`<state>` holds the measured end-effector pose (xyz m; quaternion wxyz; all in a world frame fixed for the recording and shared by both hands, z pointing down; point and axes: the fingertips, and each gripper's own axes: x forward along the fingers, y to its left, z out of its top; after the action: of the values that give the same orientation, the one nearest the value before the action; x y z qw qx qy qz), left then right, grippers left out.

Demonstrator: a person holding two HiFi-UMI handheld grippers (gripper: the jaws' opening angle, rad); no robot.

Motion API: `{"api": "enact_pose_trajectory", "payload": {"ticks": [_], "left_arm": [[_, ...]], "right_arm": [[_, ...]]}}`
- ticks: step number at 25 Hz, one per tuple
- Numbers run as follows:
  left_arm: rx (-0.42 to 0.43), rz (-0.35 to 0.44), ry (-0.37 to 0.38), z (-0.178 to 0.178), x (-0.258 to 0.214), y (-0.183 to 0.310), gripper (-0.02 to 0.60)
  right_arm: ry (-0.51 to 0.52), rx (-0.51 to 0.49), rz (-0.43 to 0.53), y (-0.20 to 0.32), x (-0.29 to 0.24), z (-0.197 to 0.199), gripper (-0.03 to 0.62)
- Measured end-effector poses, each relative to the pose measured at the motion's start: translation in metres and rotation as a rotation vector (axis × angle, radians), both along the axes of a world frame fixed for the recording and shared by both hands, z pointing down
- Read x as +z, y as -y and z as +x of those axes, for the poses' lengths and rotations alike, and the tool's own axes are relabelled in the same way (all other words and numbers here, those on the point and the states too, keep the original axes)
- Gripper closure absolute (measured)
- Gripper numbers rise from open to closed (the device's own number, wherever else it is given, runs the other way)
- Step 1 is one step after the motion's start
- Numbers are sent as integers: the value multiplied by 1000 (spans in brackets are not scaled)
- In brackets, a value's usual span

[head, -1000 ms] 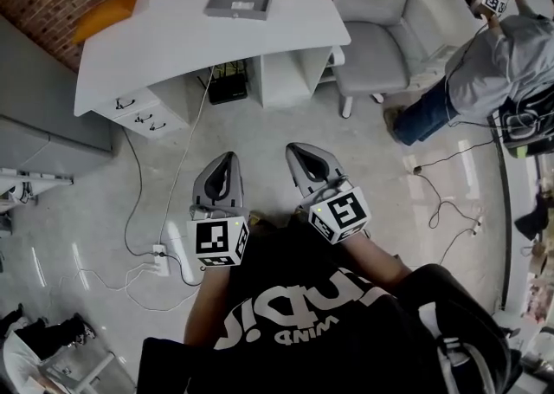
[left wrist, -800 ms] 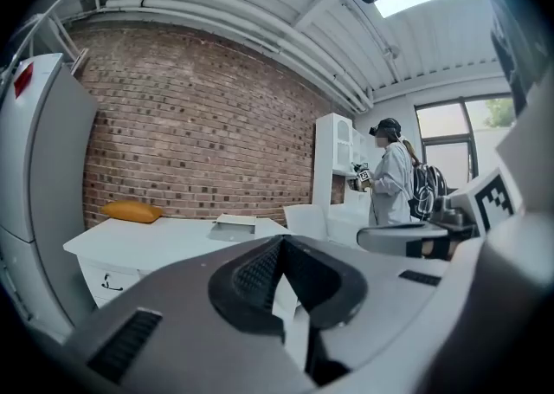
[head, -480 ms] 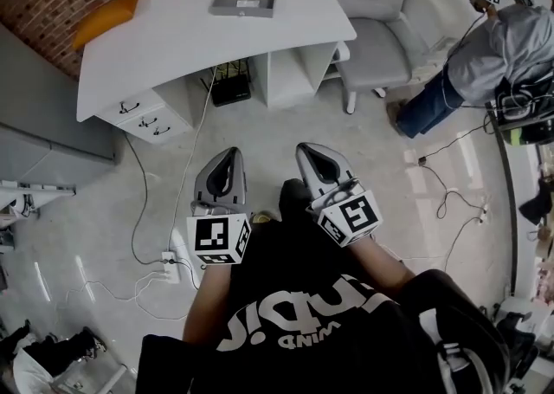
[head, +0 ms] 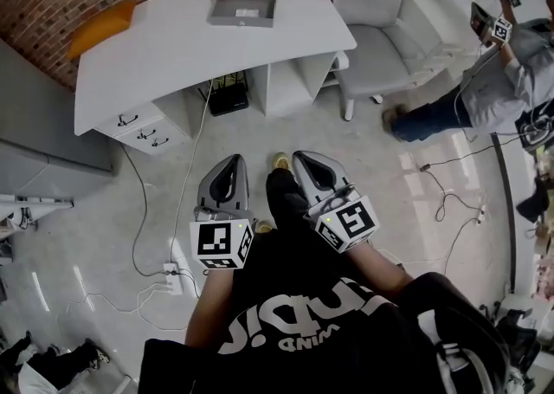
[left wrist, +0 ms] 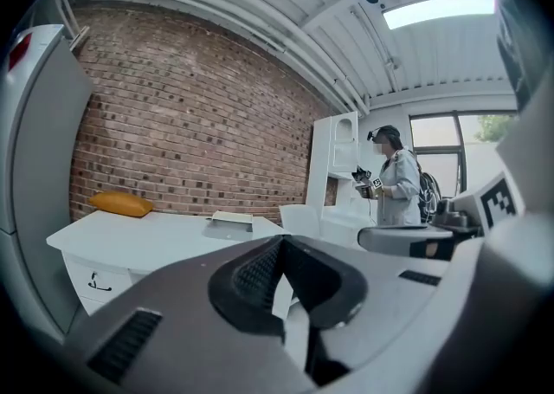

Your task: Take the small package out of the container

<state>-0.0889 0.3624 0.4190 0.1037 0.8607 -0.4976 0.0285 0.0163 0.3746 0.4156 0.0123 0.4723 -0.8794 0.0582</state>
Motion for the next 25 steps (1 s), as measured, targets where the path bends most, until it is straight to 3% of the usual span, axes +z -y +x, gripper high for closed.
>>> {"api": "enact_pose_trajectory", "payload": {"ticks": [25], "left_arm": [[20, 0, -16, 2, -13, 151, 577]], "right_arm": [[-12, 9, -18, 149, 0, 3, 597]]}}
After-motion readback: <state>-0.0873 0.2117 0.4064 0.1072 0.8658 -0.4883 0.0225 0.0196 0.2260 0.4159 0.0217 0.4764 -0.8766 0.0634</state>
